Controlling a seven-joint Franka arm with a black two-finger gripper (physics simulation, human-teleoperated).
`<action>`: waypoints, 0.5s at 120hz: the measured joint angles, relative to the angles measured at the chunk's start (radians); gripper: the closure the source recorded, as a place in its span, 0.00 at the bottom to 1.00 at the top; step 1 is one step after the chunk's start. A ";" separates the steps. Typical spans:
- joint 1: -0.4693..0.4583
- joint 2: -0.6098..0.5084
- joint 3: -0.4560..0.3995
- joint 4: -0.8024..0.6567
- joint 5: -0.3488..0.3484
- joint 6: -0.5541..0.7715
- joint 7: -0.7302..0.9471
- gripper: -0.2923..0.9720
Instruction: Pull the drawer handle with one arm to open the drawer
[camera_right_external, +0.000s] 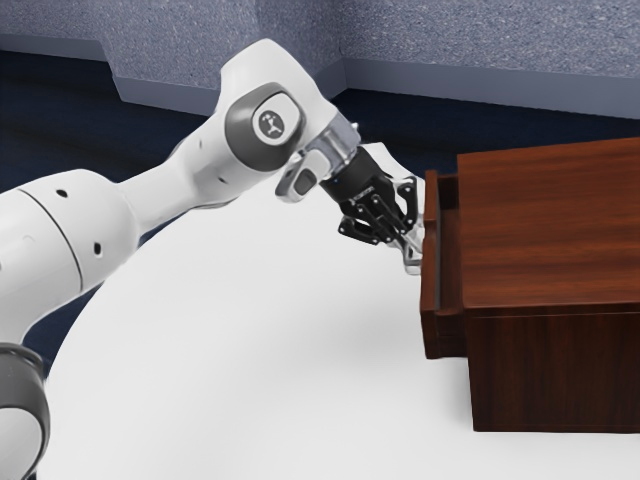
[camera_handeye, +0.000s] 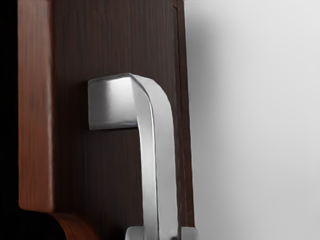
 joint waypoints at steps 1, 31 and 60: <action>0.003 -0.001 -0.003 -0.002 0.000 0.000 0.000 0.85; 0.115 -0.083 -0.082 -0.108 0.047 -0.002 0.014 0.85; 0.260 -0.127 -0.195 -0.179 0.092 -0.003 0.030 0.85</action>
